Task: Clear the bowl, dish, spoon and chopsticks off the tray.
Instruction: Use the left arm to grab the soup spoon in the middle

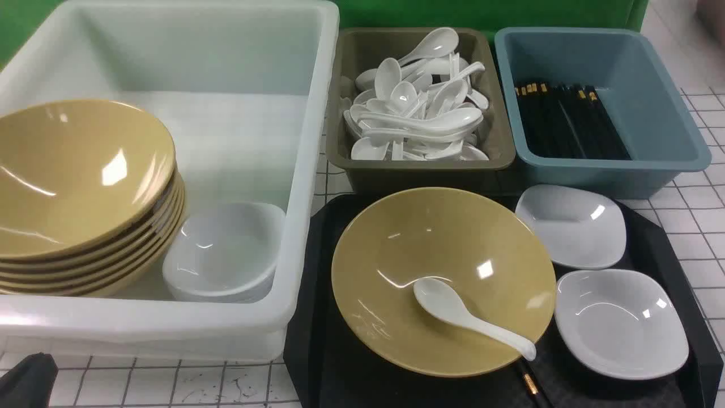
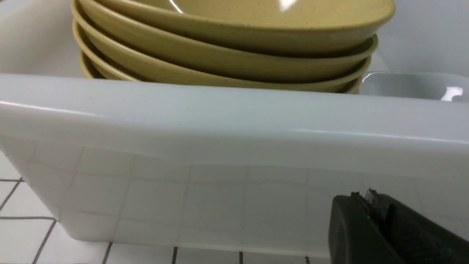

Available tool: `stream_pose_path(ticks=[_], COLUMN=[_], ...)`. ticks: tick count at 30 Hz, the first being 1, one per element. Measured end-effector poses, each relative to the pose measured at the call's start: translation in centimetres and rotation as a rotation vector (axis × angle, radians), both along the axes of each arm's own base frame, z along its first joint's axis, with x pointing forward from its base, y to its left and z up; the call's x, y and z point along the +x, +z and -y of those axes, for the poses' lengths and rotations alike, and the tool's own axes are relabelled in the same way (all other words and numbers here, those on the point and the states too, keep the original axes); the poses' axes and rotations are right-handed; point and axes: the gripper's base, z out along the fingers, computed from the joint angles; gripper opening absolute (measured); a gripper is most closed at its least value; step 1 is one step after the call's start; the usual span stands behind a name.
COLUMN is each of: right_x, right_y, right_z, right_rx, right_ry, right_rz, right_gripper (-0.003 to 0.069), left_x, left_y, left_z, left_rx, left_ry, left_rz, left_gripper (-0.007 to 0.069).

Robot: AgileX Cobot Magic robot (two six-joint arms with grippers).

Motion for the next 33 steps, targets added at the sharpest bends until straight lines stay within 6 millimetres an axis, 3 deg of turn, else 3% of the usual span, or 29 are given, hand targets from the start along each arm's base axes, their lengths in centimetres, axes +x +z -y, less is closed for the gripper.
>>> stream_pose_path(ticks=[33], right_x=[0.0], right_y=[0.0], right_z=[0.0], right_rx=[0.0], right_ry=[0.0], right_rz=[0.0], right_gripper=[0.0236], left_x=[0.0], left_y=[0.0], left_z=[-0.08], left_rx=[0.032], left_ry=[0.001], left_rz=[0.0], left_gripper=[-0.0008])
